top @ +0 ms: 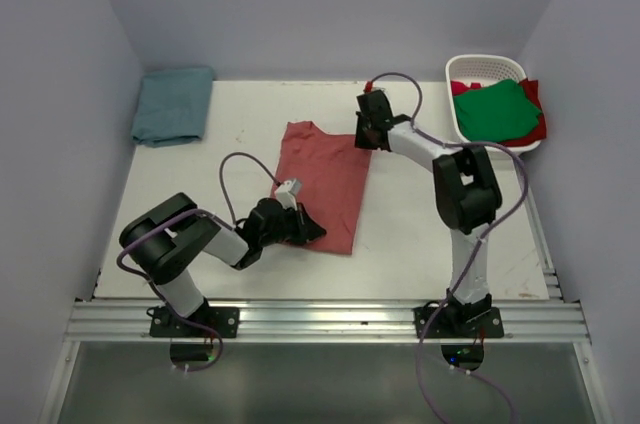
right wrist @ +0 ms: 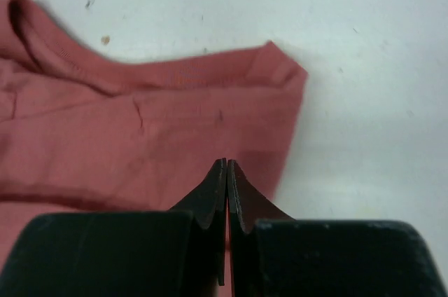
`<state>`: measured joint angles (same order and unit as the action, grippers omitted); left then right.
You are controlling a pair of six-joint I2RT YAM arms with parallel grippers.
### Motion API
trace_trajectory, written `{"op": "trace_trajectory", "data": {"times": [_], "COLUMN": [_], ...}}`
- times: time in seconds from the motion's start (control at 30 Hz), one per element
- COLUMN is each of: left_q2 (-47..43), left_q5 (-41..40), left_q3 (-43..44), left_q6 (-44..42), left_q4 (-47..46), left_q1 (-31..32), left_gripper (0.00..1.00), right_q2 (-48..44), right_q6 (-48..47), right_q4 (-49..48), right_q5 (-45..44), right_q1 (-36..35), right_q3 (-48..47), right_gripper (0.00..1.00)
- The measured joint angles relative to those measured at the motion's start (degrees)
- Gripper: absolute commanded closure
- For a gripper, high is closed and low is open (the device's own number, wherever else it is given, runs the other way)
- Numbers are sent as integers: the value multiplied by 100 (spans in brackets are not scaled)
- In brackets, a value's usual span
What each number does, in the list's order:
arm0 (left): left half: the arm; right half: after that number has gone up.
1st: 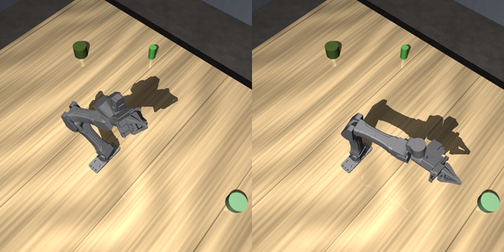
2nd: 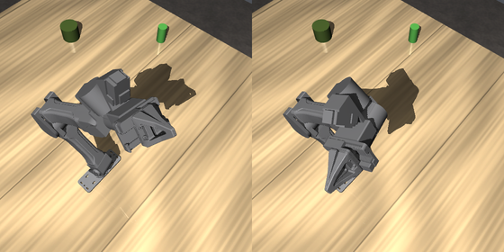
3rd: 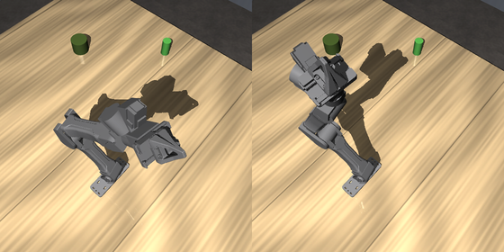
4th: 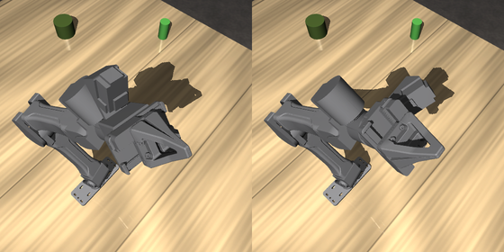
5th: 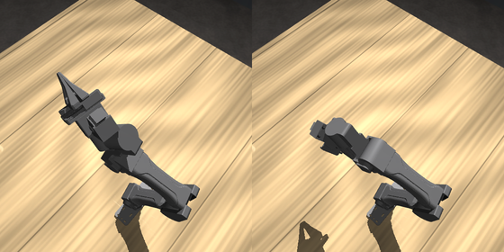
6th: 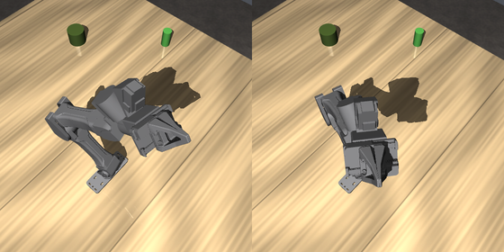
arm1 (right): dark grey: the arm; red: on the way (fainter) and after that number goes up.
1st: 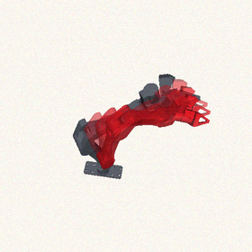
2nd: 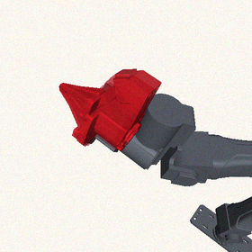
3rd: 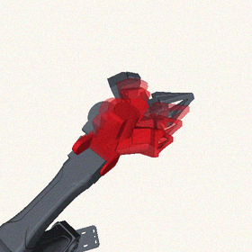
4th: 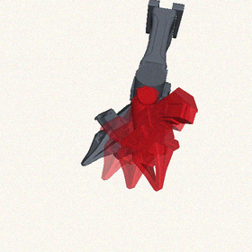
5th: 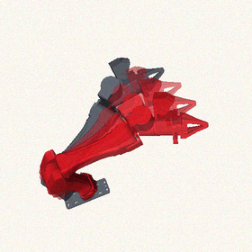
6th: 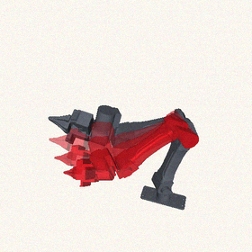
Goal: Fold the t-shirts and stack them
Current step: Fold the folded rectangular tshirt in 1/3 of the way, then grab one side of the 2/3 rectangular tshirt with both arms
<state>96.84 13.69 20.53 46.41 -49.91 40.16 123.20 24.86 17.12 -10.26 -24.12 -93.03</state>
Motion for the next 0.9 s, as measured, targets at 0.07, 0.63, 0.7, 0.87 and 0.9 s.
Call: {"op": "trace_trajectory", "data": {"times": [0.07, 0.63, 0.7, 0.87, 0.9], "left_q2": [-7, -2116, -2474, -3307, -3449], "left_q5": [-63, -2022, -2457, -2734, -2686], "left_q3": [0, 977, 1399, 1534, 1482], "left_q6": [188, 452, 101, -603, -713], "left_q4": [-24, 2350, 3368, 5198, 5453], "left_q1": [339, 1506, 1447, 927, 778], "left_gripper": [100, 90, 72, 36, 34], "right_q2": [-898, -5359, -5543, -6039, -6151], "right_q6": [-22, 37, 190, 616, 708], "right_q4": [-85, 83, 225, 258, 254], "right_q5": [-50, 592, 811, 1362, 1453], "right_q1": [-22, -503, -730, -1080, -1082], "right_q3": [852, 4472, 4944, 5657, 5764], "right_gripper": [100, 100, 68, 42, 41]}}
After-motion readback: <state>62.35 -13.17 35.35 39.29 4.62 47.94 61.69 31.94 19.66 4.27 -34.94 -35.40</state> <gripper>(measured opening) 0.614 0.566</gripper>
